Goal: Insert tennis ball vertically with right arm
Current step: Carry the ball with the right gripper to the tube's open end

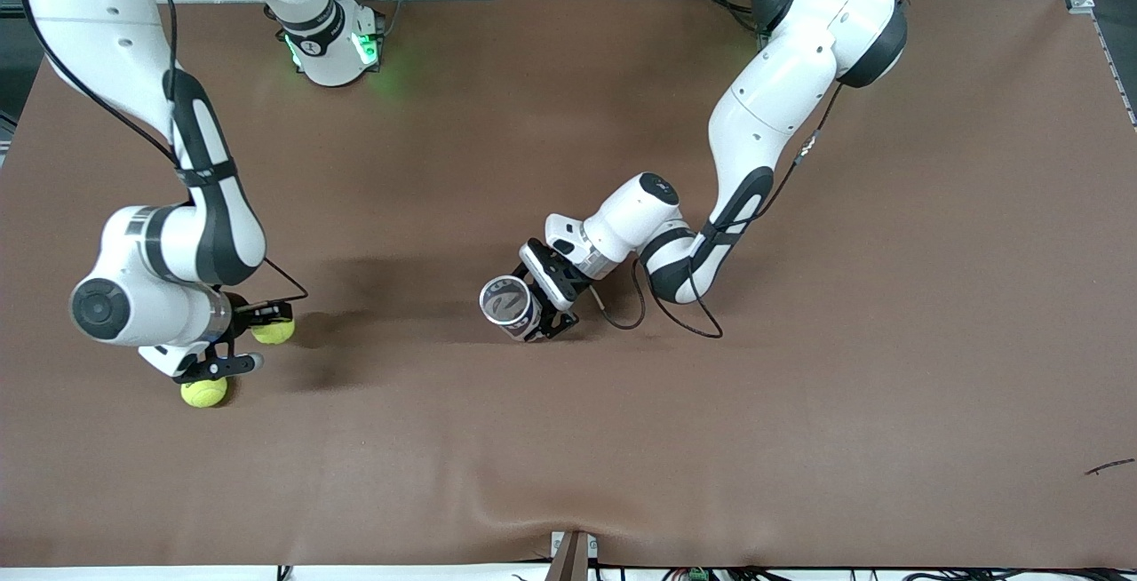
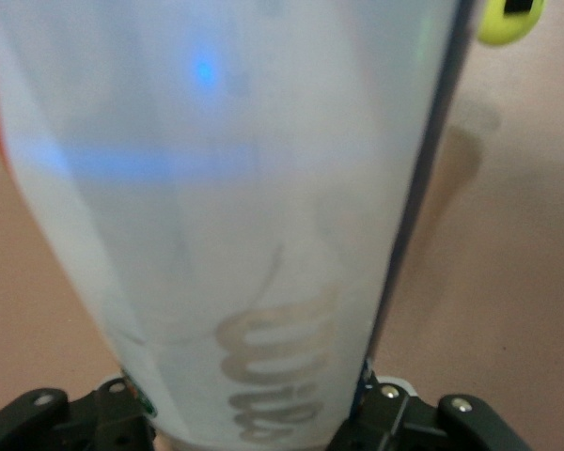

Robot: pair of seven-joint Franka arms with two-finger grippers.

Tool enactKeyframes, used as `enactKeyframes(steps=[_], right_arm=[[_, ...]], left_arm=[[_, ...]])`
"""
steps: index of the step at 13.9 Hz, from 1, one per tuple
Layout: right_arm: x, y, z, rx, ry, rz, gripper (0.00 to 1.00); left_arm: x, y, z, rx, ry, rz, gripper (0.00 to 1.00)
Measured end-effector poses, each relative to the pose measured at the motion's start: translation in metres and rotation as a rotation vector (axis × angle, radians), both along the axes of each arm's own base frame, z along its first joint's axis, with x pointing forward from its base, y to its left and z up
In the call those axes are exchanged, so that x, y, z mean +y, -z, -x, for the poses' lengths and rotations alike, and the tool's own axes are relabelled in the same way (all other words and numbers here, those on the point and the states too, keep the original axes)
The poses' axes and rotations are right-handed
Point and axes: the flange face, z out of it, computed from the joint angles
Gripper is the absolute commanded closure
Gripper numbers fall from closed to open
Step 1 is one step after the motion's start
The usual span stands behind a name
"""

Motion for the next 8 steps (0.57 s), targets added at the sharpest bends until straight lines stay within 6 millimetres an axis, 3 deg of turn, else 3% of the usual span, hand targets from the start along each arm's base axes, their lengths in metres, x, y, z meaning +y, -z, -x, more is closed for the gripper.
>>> enactKeyframes(steps=[3,8], right_arm=[[0.039,-0.049,-0.012,-0.014,-0.005,-0.104,0.94],[0.104,-0.078,-0.017,-0.037,0.102,-0.285,0.94]], left_arm=[[0.0,0.0,0.0,-0.001,0.001,0.002,0.28],[-0.001,0.0,0.002,-0.007,0.011,-0.001,0.27]])
